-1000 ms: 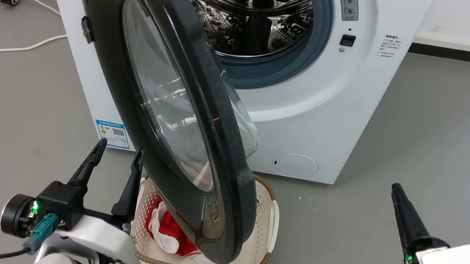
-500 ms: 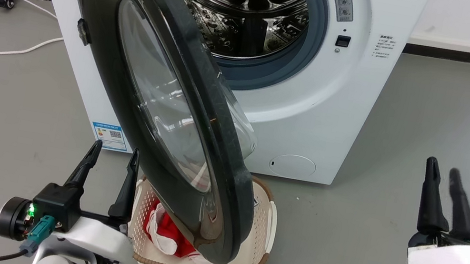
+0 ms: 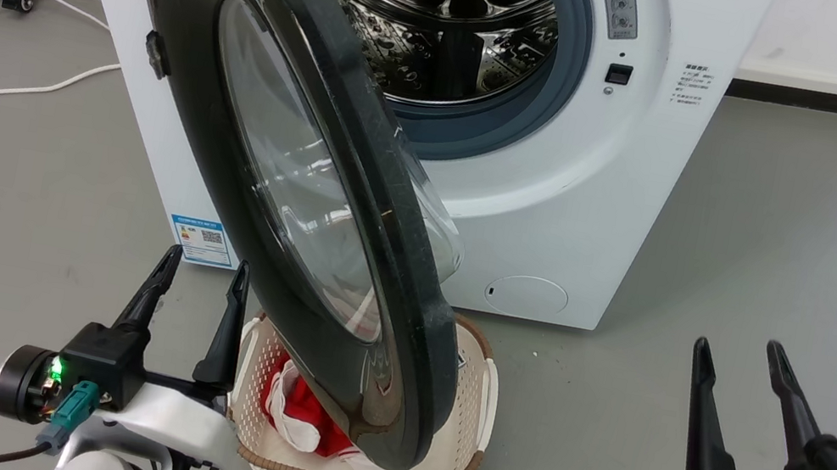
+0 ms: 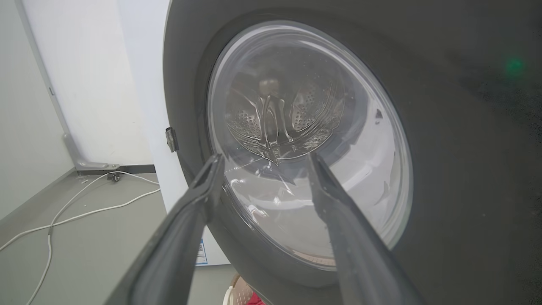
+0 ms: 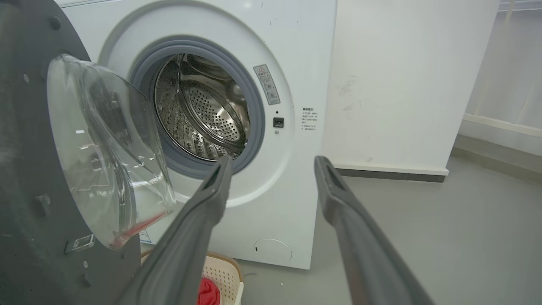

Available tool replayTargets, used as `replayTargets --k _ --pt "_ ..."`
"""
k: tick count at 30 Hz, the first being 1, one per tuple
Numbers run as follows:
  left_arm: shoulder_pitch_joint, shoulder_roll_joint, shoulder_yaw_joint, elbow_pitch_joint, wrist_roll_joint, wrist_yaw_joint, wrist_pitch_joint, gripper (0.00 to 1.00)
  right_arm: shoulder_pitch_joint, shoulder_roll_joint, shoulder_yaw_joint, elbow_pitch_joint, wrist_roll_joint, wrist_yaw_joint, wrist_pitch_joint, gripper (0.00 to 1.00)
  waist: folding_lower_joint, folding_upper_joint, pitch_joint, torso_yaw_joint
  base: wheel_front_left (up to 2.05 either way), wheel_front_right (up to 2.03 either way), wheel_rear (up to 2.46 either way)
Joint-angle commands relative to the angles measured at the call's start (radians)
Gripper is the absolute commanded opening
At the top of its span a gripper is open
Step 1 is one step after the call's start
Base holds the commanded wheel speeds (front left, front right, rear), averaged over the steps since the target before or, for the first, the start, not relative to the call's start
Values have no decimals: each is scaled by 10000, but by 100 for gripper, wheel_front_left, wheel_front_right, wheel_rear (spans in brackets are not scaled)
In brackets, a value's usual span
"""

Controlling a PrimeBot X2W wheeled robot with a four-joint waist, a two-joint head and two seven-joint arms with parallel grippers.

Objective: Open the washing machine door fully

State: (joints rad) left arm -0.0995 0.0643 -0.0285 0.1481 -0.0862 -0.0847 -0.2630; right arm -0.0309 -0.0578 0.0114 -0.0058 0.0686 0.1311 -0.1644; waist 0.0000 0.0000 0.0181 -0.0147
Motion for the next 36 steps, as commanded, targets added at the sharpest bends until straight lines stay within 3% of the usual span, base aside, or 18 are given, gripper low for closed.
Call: replayTargets --k 1,24,25,26,27,36 --pt "-57 42 -15 -15 9 27 -27 100 165 50 -51 12 -68 -7 44 100 0 0 4 13 0 0 0" --pt "-150 180 37 -138 94 178 -27 100 109 94 -128 708 179 -7 -262 100 0 0 181 12 0 0 0" --pt "-170 177 61 -177 111 202 -27 52 104 94 -131 703 176 -7 -273 100 0 0 186 8 0 0 0" --pt "-137 170 52 -167 120 204 -27 29 104 94 -138 698 172 -7 -285 100 0 0 189 5 0 0 0" --pt "-120 170 45 -161 120 205 -27 0 108 94 -141 699 167 -7 -278 100 0 0 191 1 0 0 0" --pt "-242 168 60 -472 16 184 -27 0 116 95 -186 733 211 -7 -272 100 0 0 153 14 0 0 0"
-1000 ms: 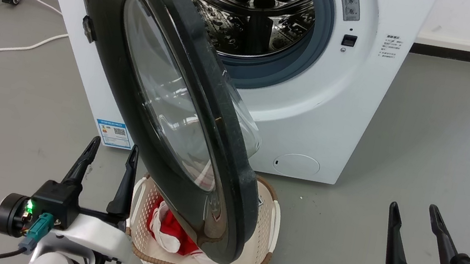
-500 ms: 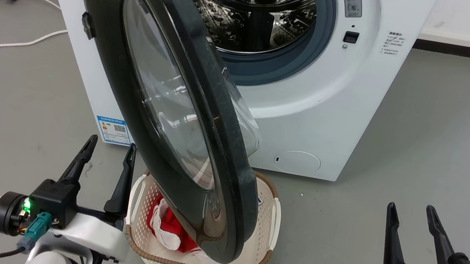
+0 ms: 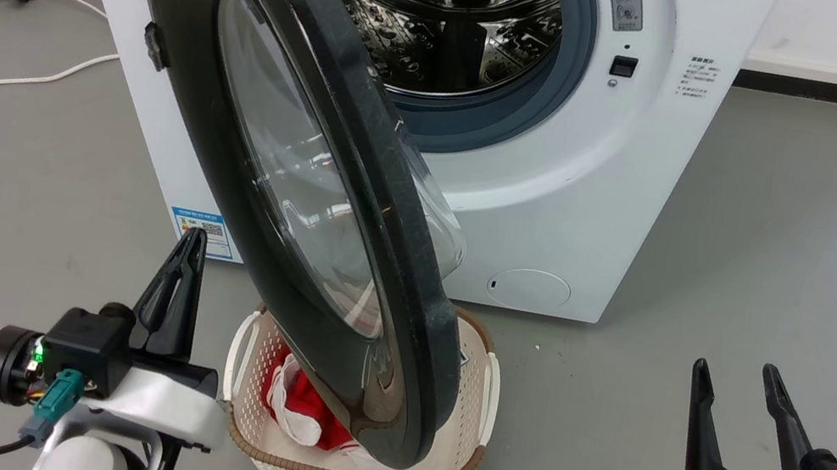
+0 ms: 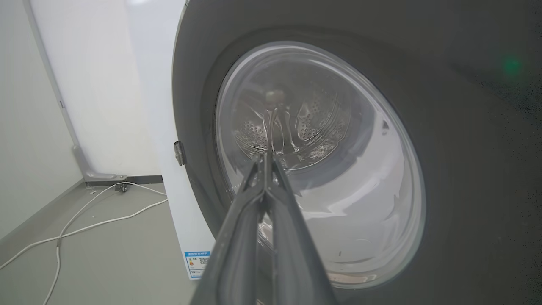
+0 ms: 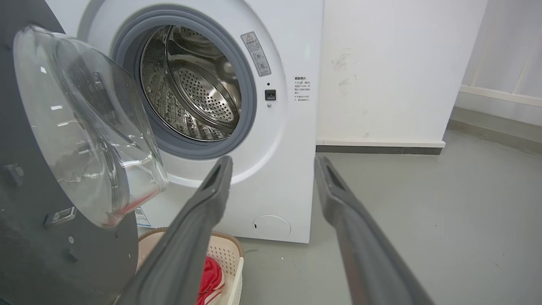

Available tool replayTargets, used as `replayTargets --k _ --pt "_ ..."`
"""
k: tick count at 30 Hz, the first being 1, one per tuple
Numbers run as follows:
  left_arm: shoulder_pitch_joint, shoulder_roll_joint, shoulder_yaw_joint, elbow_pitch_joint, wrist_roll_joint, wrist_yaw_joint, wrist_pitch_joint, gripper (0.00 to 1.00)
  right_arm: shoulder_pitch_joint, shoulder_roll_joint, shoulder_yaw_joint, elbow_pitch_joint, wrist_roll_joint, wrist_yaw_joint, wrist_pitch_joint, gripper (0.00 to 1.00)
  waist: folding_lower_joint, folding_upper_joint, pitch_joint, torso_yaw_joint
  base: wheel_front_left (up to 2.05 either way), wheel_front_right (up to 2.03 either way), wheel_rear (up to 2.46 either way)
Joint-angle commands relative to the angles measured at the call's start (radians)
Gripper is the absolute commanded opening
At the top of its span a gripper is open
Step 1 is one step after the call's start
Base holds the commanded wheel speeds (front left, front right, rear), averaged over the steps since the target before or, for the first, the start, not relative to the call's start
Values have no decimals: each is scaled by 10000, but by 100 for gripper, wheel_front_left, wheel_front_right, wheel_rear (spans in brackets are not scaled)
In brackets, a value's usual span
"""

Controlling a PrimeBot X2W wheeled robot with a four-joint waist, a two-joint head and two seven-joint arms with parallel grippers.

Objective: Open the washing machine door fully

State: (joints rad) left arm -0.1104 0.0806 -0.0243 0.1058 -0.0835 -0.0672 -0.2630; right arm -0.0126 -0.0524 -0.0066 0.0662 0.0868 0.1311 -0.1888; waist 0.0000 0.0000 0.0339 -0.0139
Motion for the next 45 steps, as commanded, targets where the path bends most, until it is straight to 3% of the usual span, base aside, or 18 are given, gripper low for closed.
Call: replayTargets --k 1,16,25,34,45 --pt "-153 -5 36 -137 -49 26 -27 0 -60 41 -12 10 26 -7 -19 100 0 0 -3 14 0 0 0" --pt "-1218 -89 111 -3454 14 326 -25 0 -194 40 -85 -39 -4 -7 34 100 0 0 119 40 0 0 0" --pt "-1849 -165 -536 -5493 29 345 -23 0 -168 39 -123 -27 41 -7 -2 100 0 0 163 47 0 0 0" --pt "-2461 -257 -2659 -6133 -630 -111 681 0 -184 39 -106 57 156 -7 -41 100 0 0 179 41 0 0 0" --pt "-1409 -274 -5605 -5109 -1724 -299 2591 0 49 39 -30 178 256 -7 -82 100 0 0 121 -31 0 0 0"
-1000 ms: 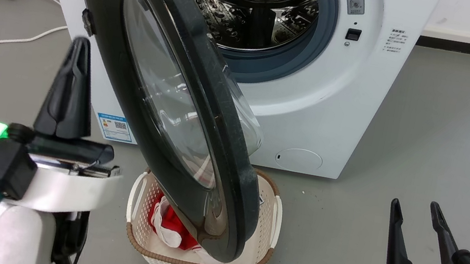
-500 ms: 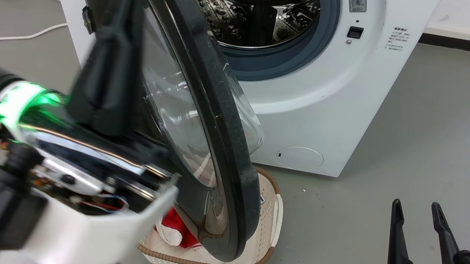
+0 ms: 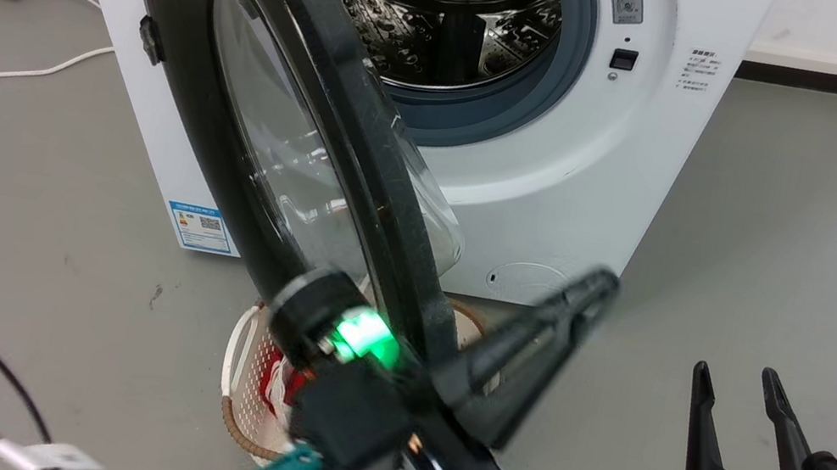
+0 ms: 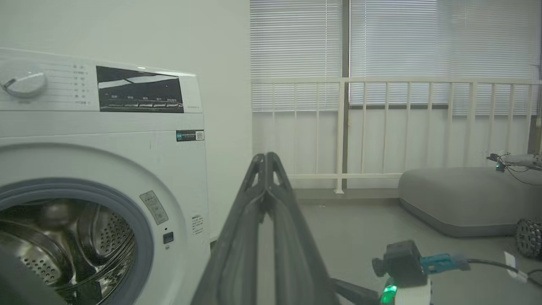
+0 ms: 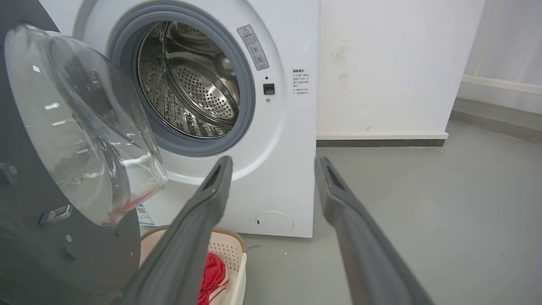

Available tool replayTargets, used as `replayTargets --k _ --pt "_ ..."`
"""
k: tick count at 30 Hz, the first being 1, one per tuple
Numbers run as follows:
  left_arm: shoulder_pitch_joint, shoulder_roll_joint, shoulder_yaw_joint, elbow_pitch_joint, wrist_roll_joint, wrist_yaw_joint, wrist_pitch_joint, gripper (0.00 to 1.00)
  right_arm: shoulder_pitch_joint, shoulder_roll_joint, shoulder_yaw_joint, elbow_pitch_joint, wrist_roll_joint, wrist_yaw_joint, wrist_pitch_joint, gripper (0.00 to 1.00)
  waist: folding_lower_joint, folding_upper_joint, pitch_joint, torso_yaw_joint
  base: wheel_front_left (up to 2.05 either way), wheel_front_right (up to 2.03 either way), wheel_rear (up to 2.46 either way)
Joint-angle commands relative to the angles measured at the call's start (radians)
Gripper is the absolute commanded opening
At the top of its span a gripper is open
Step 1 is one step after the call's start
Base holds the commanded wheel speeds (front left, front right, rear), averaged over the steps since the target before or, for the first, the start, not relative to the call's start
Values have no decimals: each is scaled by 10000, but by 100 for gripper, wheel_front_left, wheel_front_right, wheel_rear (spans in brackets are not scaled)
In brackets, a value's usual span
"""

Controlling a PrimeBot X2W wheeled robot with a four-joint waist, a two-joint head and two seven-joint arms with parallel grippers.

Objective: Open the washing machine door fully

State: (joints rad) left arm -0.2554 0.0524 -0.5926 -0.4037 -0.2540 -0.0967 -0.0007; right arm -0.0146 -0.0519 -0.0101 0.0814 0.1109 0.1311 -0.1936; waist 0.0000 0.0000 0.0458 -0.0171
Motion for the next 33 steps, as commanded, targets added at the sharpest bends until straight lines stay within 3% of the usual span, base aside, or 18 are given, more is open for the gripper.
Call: replayTargets --k 1,13,24,33 --pt "151 48 -130 129 -47 -38 98 0 82 33 -1 29 14 -7 -35 100 0 0 -6 6 0 0 0" --pt "1795 698 -1633 1480 41 22 550 0 191 32 122 70 83 -7 37 100 0 0 -77 -64 0 0 0" --pt "1257 482 -860 2520 226 791 -250 0 29 32 261 96 144 -7 39 100 0 0 54 -82 0 0 0" --pt "518 162 -534 3527 -114 1162 -763 0 -26 32 349 231 244 -7 -20 100 0 0 133 -215 0 0 0"
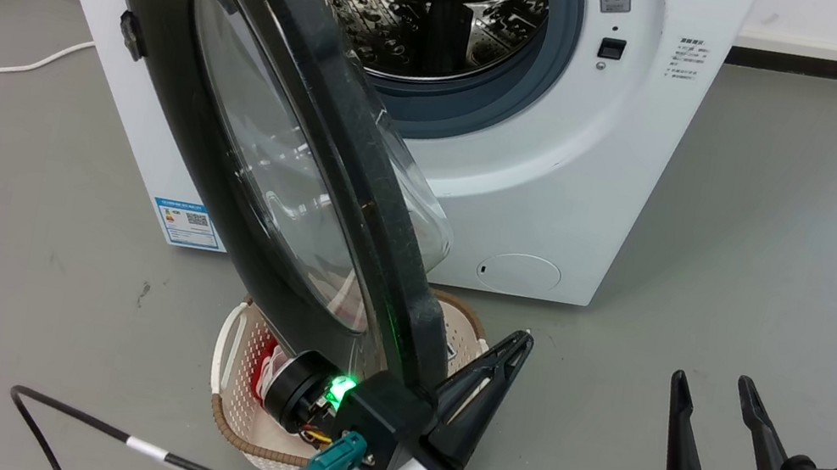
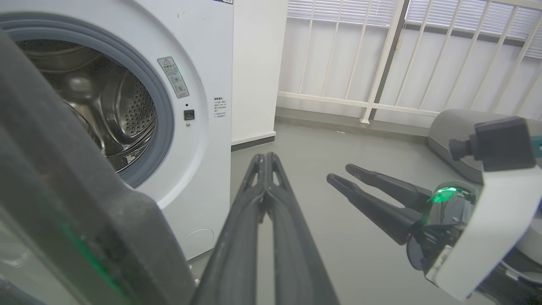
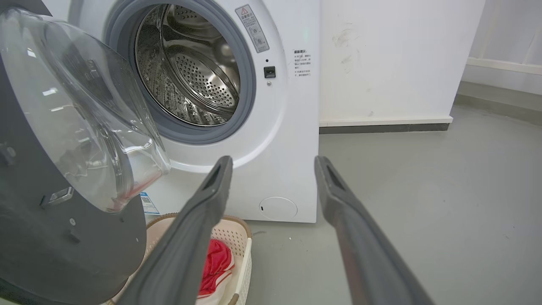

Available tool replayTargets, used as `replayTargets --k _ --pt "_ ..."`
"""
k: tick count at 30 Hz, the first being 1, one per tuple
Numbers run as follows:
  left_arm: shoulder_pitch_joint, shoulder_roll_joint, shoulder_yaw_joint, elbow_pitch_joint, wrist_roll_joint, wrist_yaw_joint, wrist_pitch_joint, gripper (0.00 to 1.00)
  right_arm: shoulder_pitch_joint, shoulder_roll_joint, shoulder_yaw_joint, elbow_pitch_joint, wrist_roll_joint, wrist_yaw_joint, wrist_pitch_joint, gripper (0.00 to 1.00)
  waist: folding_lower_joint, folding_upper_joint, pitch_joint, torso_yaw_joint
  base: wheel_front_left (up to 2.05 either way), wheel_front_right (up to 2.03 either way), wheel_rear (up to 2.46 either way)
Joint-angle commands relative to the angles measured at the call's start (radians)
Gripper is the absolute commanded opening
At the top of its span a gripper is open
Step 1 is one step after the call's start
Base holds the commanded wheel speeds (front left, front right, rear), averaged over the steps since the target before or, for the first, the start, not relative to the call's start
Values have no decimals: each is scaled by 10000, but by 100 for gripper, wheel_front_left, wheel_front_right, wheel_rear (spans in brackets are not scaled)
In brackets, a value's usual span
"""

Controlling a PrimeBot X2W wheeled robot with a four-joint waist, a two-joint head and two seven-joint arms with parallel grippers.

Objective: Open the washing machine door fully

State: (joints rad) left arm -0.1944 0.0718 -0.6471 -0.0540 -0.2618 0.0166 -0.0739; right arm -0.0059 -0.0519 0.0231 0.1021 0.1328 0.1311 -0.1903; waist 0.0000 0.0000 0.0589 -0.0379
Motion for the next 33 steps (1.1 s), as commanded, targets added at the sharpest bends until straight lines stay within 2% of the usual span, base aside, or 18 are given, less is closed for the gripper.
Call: replayTargets --k 1,15,24,33 --pt "-147 -38 43 141 -67 83 -84 0 -123 32 26 40 42 -7 -61 100 0 0 2 -24 0 0 0" --pt "-243 44 441 794 -38 797 -108 0 -177 32 27 163 130 -7 -75 100 0 0 16 45 0 0 0" --pt "160 443 709 699 -73 1164 18 0 -189 32 61 219 170 -7 -53 100 0 0 -79 79 0 0 0" --pt "854 900 790 19 25 1546 164 0 -72 32 -17 150 102 -7 -3 100 0 0 -190 257 0 0 0"
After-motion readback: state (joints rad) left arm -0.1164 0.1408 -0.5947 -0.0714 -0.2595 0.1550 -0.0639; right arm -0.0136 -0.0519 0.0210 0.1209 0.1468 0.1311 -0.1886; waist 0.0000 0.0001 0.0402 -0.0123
